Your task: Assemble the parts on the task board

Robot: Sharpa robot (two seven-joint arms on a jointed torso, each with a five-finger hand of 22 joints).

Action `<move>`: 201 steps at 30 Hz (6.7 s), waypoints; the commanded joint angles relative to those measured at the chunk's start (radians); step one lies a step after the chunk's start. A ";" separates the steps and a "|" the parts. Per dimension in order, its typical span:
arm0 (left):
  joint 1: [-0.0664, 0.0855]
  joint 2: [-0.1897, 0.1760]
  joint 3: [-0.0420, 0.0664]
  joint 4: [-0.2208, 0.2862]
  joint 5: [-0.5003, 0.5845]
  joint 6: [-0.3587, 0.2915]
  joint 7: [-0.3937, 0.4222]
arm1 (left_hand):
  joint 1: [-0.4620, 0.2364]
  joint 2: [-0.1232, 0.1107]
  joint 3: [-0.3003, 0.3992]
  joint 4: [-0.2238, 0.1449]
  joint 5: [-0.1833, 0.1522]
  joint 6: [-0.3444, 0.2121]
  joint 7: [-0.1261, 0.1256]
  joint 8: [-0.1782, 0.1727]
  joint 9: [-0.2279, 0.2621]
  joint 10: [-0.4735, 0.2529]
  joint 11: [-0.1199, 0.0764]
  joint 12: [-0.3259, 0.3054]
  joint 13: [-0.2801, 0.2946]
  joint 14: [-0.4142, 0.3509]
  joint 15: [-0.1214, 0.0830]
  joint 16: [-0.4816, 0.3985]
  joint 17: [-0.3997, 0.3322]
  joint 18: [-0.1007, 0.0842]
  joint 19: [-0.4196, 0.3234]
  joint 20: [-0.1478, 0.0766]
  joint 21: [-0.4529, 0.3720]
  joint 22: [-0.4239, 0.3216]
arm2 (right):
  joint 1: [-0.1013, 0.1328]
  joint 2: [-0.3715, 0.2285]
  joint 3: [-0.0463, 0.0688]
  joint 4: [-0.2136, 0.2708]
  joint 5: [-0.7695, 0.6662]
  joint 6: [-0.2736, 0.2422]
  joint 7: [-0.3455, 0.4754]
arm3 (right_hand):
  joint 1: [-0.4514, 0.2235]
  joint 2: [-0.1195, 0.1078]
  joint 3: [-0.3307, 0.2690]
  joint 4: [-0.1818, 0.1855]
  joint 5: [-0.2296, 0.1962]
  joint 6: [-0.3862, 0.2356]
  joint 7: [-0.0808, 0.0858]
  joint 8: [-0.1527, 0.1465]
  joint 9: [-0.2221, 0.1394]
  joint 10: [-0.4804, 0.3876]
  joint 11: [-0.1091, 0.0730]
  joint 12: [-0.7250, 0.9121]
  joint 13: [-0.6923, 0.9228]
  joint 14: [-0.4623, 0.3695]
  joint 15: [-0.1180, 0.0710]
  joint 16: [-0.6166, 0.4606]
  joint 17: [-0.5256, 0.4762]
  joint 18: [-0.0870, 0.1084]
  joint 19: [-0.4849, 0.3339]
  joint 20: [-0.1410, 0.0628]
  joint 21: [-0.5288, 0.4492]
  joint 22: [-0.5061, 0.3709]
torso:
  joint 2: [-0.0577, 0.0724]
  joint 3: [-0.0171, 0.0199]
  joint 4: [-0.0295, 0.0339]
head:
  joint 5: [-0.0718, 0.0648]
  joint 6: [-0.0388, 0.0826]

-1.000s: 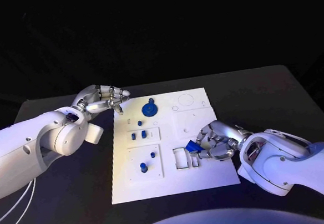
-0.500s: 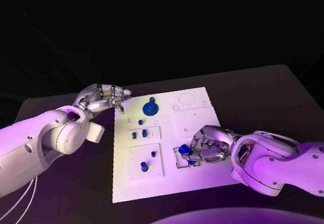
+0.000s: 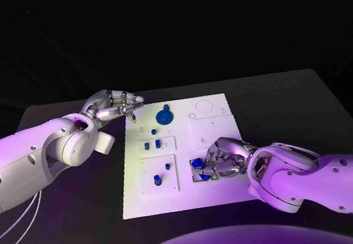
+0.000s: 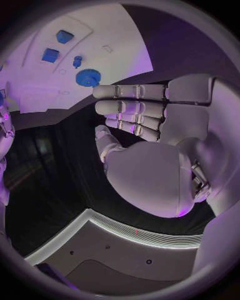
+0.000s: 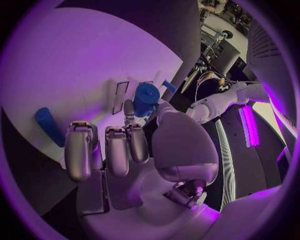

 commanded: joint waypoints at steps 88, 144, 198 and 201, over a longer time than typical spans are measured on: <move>0.001 -0.019 0.001 0.010 -0.004 0.010 -0.001 | -0.006 0.004 -0.006 0.002 0.003 -0.008 -0.001 -0.001 0.001 -0.010 0.004 0.006 0.001 -0.007 -0.001 0.002 0.001 0.015 -0.002 0.007 -0.008 -0.001 | 0.001 -0.053 0.000 0.025 -0.026 0.091 0.024 | 0.027 -0.002 -0.107 -0.003 0.002 0.006 -0.025 0.053 -0.005 0.021 -0.009 -0.002 0.121 0.078 -0.009 0.010 0.127 -0.012 0.055 -0.012 0.000 0.220 | 0.001 0.0008 -0.0002 | 0.008 -0.004; 0.001 -0.026 0.001 0.014 -0.006 0.006 -0.001 | -0.007 0.005 -0.006 0.003 0.003 -0.009 -0.001 0.000 0.002 -0.014 0.004 0.011 0.001 -0.009 0.000 0.004 0.002 0.015 -0.003 0.008 -0.008 -0.002 | 0.003 -0.033 0.001 0.001 -0.128 0.021 0.012 | 0.098 0.008 -0.133 -0.008 0.006 0.002 -0.028 0.065 -0.014 0.024 -0.012 -0.002 0.128 0.078 -0.011 0.009 0.127 -0.012 0.054 -0.014 -0.004 0.219 | 0.001 0.0012 0.0005 | 0.005 -0.014; 0.001 -0.039 0.001 0.030 -0.006 -0.002 0.008 | -0.007 0.006 -0.006 0.003 0.003 -0.009 -0.001 0.000 0.003 -0.015 0.004 0.013 0.001 -0.009 0.000 0.005 0.002 0.015 -0.003 0.008 -0.008 -0.003 | -0.024 -0.247 -0.008 0.028 -0.204 0.012 -0.005 | 0.208 -0.041 -0.149 -0.004 0.004 -0.033 -0.003 0.023 -0.013 -0.013 0.010 -0.059 0.085 0.065 0.007 -0.015 0.076 0.002 0.030 0.002 -0.075 0.200 | 0.001 0.0010 0.0017 | -0.030 -0.014; 0.001 -0.039 0.001 0.030 -0.006 -0.002 0.008 | -0.007 0.006 -0.006 0.003 0.003 -0.009 -0.001 0.000 0.003 -0.015 0.004 0.013 0.001 -0.009 0.000 0.005 0.002 0.015 -0.003 0.008 -0.008 -0.003 | -0.028 -0.239 -0.008 0.025 -0.206 0.025 -0.010 | 0.206 -0.041 -0.151 -0.004 0.004 -0.031 -0.004 0.024 -0.011 -0.013 0.010 -0.059 0.085 0.065 0.007 -0.015 0.076 0.001 0.030 0.002 -0.074 0.200 | 0.000 0.0010 0.0014 | -0.029 -0.015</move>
